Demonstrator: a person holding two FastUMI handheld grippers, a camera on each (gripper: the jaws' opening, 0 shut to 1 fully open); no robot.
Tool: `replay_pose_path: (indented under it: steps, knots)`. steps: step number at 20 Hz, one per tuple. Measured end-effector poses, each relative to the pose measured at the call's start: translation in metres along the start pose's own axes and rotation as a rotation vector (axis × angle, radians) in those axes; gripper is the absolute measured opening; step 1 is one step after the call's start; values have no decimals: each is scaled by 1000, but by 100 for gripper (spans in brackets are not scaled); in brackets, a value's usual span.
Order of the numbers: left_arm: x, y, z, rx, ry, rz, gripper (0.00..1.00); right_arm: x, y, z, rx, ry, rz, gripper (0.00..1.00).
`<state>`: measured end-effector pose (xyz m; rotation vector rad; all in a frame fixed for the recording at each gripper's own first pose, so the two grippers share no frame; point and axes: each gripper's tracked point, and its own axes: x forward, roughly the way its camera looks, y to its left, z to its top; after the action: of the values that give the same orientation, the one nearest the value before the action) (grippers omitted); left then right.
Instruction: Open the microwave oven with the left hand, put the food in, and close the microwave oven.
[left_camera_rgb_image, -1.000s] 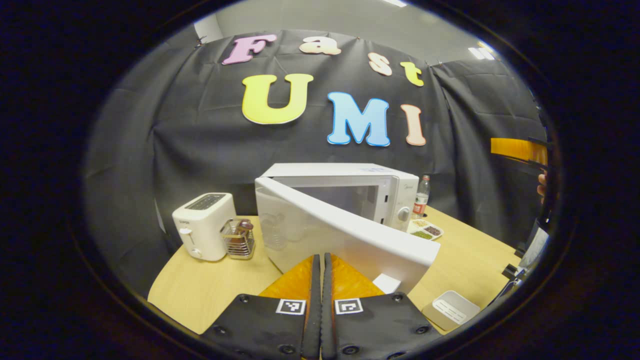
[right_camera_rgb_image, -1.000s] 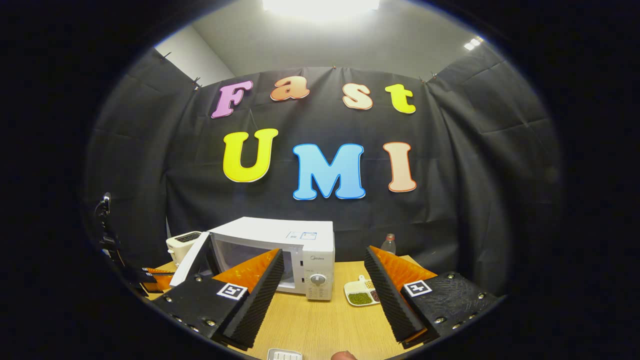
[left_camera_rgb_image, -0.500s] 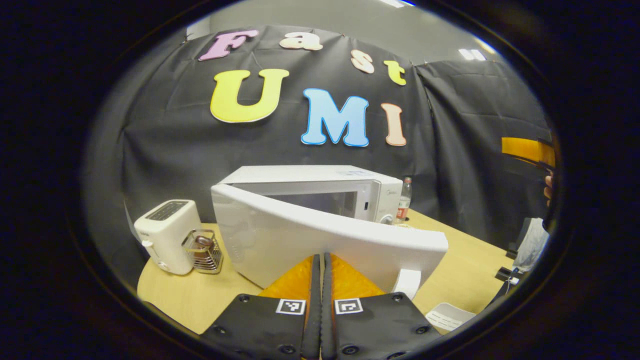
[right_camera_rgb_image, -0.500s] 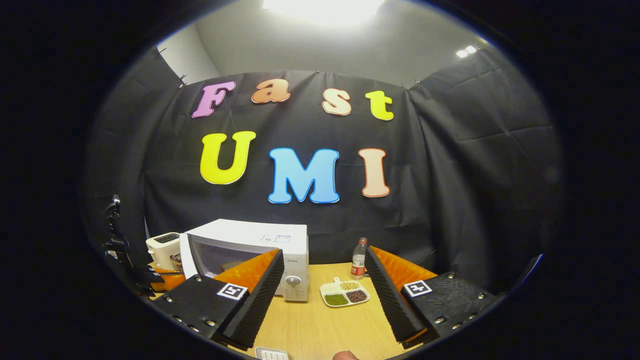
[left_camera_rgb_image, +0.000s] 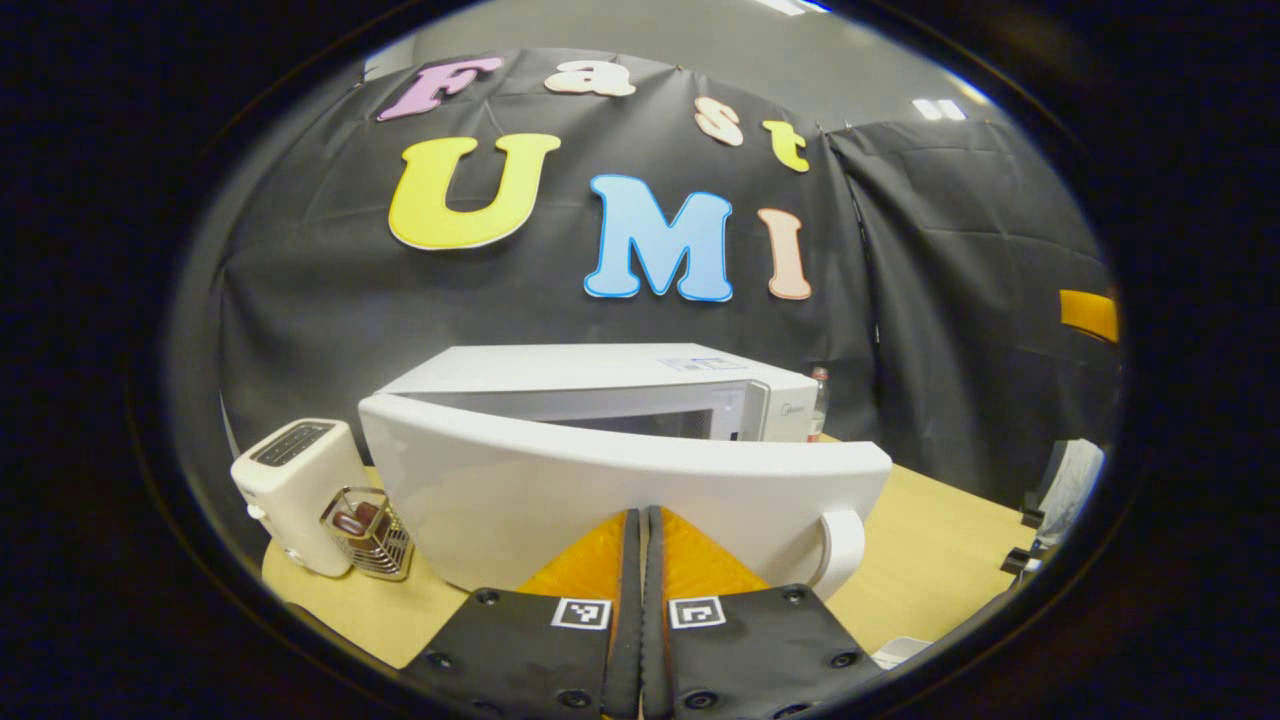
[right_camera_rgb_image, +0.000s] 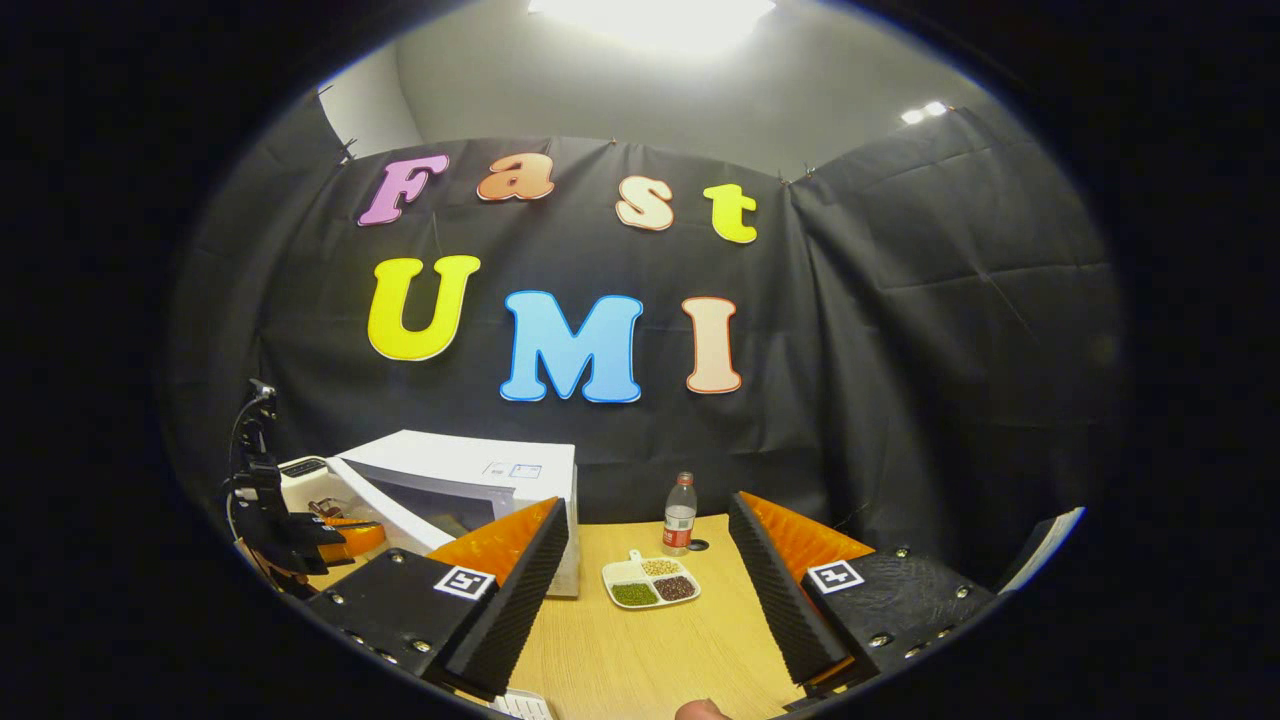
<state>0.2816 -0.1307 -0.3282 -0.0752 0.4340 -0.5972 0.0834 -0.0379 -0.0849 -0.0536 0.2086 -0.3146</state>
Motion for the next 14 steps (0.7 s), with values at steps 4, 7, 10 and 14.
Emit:
replay_pose_path:
  steps: [4, 7, 10, 14]
  knots:
    - [25, 5, 0, -3, 9, 14, 7, 2, -8, -7, 4, 19, -17, 98]
    - [44, 12, 1, -5, 11, 41, 7, 2, -12, -9, 1, 26, -27, 98]
    - [60, 16, 1, -22, 16, 65, 7, -1, -16, -4, -14, 14, -32, 98]
    - [78, 18, 5, 3, 16, 96, 7, 0, -27, -1, -25, 7, -56, 98]
